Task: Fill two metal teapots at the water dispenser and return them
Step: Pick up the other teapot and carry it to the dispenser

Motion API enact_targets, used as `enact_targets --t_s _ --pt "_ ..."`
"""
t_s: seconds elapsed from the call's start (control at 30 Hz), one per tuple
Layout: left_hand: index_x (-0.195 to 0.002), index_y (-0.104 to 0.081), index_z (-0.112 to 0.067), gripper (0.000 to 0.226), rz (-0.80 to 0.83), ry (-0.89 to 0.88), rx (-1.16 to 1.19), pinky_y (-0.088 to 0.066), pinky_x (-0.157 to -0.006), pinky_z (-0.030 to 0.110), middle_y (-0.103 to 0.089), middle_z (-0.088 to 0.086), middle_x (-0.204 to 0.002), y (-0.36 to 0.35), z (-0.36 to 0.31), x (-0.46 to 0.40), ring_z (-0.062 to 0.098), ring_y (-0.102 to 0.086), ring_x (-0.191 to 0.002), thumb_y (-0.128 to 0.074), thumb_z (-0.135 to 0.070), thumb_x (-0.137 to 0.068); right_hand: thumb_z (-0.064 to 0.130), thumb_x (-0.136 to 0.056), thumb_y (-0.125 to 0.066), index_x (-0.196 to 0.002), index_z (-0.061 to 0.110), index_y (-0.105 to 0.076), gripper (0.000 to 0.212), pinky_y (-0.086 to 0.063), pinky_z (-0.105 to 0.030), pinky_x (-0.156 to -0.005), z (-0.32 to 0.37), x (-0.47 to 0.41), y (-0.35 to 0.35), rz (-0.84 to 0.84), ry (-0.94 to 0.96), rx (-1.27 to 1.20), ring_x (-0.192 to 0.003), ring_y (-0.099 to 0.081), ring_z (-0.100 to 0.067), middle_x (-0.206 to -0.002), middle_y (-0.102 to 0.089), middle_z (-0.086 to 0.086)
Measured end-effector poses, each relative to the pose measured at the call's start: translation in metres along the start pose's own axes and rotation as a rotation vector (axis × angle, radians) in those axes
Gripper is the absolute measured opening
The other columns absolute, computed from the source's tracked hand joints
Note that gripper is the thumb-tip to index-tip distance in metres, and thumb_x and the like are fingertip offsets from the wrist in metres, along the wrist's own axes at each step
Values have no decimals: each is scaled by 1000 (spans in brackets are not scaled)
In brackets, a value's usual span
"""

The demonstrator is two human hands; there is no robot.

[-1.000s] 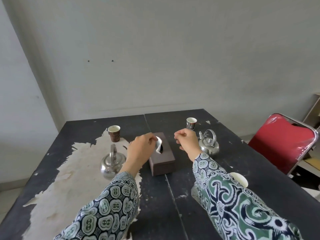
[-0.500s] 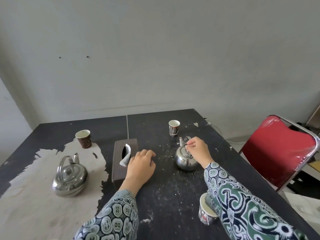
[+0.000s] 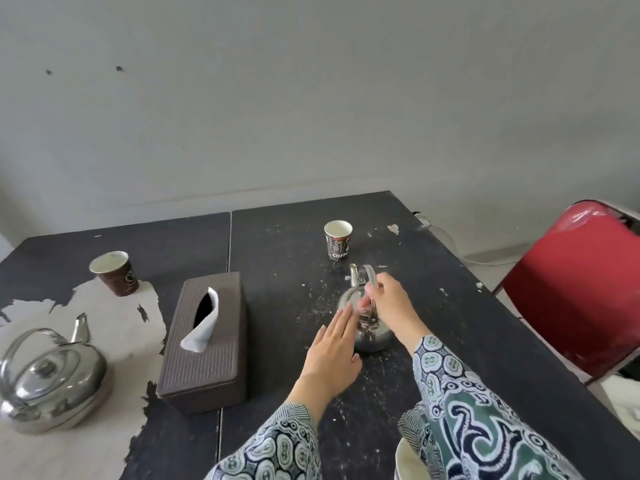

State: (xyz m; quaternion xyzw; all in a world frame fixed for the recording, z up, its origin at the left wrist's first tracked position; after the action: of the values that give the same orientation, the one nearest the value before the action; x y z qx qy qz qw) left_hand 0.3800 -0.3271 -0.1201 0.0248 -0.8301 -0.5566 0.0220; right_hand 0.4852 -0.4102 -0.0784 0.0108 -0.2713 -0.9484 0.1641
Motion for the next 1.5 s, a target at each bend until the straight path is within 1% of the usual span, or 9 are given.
enact_targets --t_s 0.17,0.47,0.6,0.83,0.97,1.07,1.2,1.37,1.5 --pt "-143 17 -25 85 -49 38 -36 9 -110 33 18 -11 -153 -24 5 0 7 21 -136 -42 -7 -85 13 -95 -38 -72 20 -37 24 -44 -30 -63 -6 -1 -2 74 -14 -151 -68 -55 -23 -67 -49 -4" --pt "-133 31 -24 95 -101 92 -162 -1 -113 39 17 -8 -151 -23 3 42 19 6 -142 -49 -15 -84 10 -92 -38 -76 14 -39 17 -32 -25 -55 20 47 -4 256 2 -126 -61 -41 -15 -62 -42 -1" --pt "-145 -1 -17 123 -121 45 -228 -38 -99 41 -36 -1 -146 -19 12 88 23 -41 -129 -75 -31 -48 10 -94 -39 -80 12 -42 14 -34 -23 -59 37 82 -6 326 16 -145 -67 -47 -17 -62 -45 0" --pt "-144 -21 -26 67 -317 -82 -324 -16 -110 37 -21 -9 -151 45 13 197 16 -18 -138 -44 -36 -82 13 -95 -43 -78 15 -44 17 -28 -29 -59 105 157 0 627 106 -148 -63 -50 -12 -60 -45 2" --pt "-120 -50 -21 35 -614 -191 -75 -30 -106 29 -53 -6 -127 101 14 254 6 -37 -126 -49 -19 -84 12 -94 -47 -76 14 -49 19 -36 -27 -59 151 199 5 794 176 -87 -64 -56 -12 -62 -50 1" --pt "-117 -45 -19 33 -793 -82 112 -32 -103 17 -47 -11 -119 151 23 299 5 -43 -115 -50 -24 -84 13 -92 -51 -80 13 -52 13 -42 -32 -70 183 237 0 929 225 -11 -66 -59 -9 -63 -53 2" --pt "-133 -32 -25 56 -690 31 299 -40 -100 25 -48 -8 -129 198 41 354 7 -47 -118 -53 -41 -84 11 -92 -51 -81 14 -53 12 -43 -36 -77 225 299 -22 1117 328 86 -66 -56 -9 -63 -50 1" --pt "-107 -61 -23 19 -615 26 201 -41 -72 6 -63 -20 -93 245 53 454 -20 -54 -80 -57 -21 -89 10 -92 -49 -94 9 -55 6 -44 -34 -78 280 378 -72 1281 423 133 -68 -54 -11 -64 -48 2" --pt "-79 -55 -26 11 -587 138 385 -49 -70 28 -69 -9 -78 269 85 558 6 -61 -74 -55 -37 -83 10 -93 -48 -88 11 -54 7 -47 -27 -74 319 448 -135 1408 467 121 -68 -50 -13 -63 -47 2"
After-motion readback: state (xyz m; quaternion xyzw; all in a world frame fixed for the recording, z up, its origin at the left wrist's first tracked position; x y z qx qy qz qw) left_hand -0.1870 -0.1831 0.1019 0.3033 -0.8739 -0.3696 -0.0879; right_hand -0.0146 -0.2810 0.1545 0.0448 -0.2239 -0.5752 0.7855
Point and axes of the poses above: each hand's wrist, its own x-axis away from the middle knuckle, its own y-axis out of the back of the hand, z = x × y, the point moved 2 cm from there along -x, towards the middle knuckle
